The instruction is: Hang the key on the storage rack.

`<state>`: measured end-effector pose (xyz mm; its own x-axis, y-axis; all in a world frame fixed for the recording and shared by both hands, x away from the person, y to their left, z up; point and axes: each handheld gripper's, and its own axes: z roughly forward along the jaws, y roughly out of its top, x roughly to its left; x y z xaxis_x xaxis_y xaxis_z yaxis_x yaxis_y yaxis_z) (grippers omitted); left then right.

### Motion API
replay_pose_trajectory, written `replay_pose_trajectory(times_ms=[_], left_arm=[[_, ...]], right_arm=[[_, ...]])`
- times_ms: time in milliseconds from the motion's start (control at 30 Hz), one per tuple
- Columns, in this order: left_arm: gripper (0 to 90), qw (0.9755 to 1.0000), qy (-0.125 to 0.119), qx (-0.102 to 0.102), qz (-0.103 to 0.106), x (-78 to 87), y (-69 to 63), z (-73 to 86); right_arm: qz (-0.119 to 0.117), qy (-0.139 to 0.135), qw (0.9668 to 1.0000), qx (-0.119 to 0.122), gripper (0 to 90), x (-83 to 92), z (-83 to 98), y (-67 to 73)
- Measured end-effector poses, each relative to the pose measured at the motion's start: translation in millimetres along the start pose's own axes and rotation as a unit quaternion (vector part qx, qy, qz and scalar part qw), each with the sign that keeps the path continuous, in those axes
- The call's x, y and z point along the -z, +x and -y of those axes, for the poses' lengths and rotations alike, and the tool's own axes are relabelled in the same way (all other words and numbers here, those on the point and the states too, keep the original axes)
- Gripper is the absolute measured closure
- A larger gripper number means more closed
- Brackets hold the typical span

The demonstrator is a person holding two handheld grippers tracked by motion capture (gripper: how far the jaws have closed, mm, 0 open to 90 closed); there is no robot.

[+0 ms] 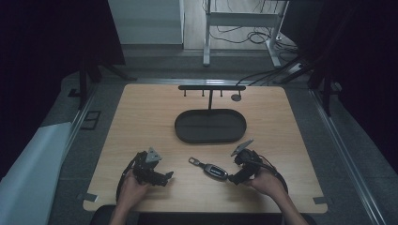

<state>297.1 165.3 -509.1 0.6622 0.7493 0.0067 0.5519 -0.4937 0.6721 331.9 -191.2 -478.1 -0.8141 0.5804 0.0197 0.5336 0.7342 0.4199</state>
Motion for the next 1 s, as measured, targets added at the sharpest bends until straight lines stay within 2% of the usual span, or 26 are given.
replay_pose_trajectory(times_ms=[367, 500, 633, 800, 933, 1000], left_arm=[[0.0, 1.0, 0.002, -0.001, 0.0, 0.0, 0.0, -0.1], [0.0, 1.0, 0.002, -0.002, 0.0, 0.2, -0.4, -0.2], [0.0, 1.0, 0.001, -0.001, 0.0, 0.1, -0.2, -0.1], [0.0, 1.0, 0.001, -0.001, 0.0, 0.0, -0.1, 0.0], [0.0, 1.0, 0.003, -0.004, -0.001, -0.2, -0.3, -0.1], [0.0, 1.0, 0.003, -0.004, -0.001, -0.2, -0.3, -0.1]], right_arm=[[-0.011, 0.045, 0.9987, 0.024, 13.3, -6.6, -22.7, 10.0], [-0.013, 0.052, 0.9979, 0.037, 14.0, -9.6, -30.2, 14.2], [-0.012, 0.061, 0.9973, 0.04, 14.9, -11.0, -36.8, 17.6], [-0.016, 0.076, 0.9954, 0.057, 19.6, -15.4, -47.4, 23.1], [-0.018, 0.097, 0.9925, 0.071, 24.6, -21.2, -58.0, 29.4], [-0.019, 0.101, 0.9921, 0.071, 25.4, -22.4, -60.1, 30.9]])
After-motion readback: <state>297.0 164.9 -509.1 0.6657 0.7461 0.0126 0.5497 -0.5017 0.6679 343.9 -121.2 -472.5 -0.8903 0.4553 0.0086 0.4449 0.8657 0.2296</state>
